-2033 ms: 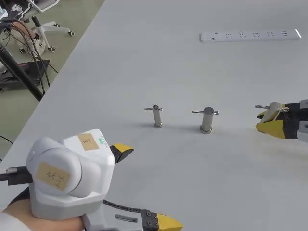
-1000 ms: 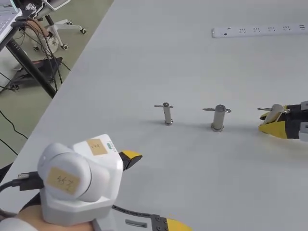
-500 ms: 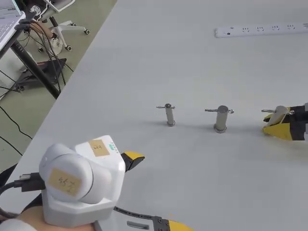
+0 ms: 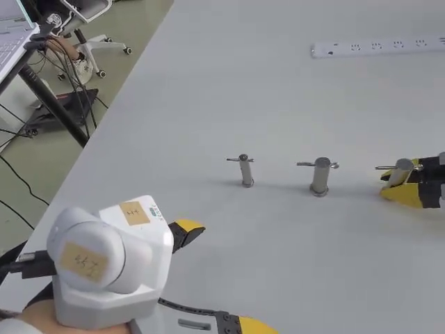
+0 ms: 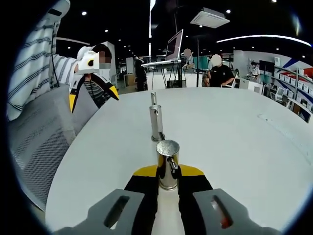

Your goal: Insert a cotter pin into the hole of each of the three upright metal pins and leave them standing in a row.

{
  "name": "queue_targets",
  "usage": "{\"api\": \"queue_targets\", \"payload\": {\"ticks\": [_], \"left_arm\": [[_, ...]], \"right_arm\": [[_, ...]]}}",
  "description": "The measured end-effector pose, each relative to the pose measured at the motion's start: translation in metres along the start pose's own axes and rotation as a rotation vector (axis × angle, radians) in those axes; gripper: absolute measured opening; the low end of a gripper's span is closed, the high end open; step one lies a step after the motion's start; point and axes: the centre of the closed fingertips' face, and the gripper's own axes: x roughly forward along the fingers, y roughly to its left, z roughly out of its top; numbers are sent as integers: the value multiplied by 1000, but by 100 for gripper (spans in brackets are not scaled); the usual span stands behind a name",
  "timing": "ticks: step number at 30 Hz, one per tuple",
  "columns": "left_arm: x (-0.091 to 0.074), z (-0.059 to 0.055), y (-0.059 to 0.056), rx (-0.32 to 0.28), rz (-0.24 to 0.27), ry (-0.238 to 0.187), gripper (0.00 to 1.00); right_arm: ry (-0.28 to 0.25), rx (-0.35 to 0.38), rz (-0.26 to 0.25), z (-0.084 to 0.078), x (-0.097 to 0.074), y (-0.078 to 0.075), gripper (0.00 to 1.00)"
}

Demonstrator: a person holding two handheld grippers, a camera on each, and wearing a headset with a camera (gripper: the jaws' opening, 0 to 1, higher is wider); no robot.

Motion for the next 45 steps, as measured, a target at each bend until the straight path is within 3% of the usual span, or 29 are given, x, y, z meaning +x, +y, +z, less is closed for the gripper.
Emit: {"api": "queue_targets", "payload": {"ticks": [5,8,12,21,24,26,30,36,45], "left_arm": [[-1,3,0,1,0,-9,90],[-2,4,0,1,5,-10,90],[-4,6,2,-4,10,-21,90],[-10,9,14,-25,34,-50,90],[-11,12,19,-27,41,-60,90],[-10,15,20,-34,42,-73,90],[-8,20,20,-44,37,-93,90],[-2,23,20,-41,31,-92,90],[3,26,23,-72,39,-117,91]], "right_arm": [[-5,17,-17,1,0,0,10],[-6,23,-43,2,-1,-3,17],[-16,52,-33,6,-1,1,20],[-20,128,-96,19,-7,9,44],[-26,193,-143,21,-12,8,55],[-29,183,-141,24,-16,12,60],[-23,200,-165,27,-22,14,62],[-58,225,-211,36,-34,16,67],[-91,266,-275,45,-53,32,73]]}}
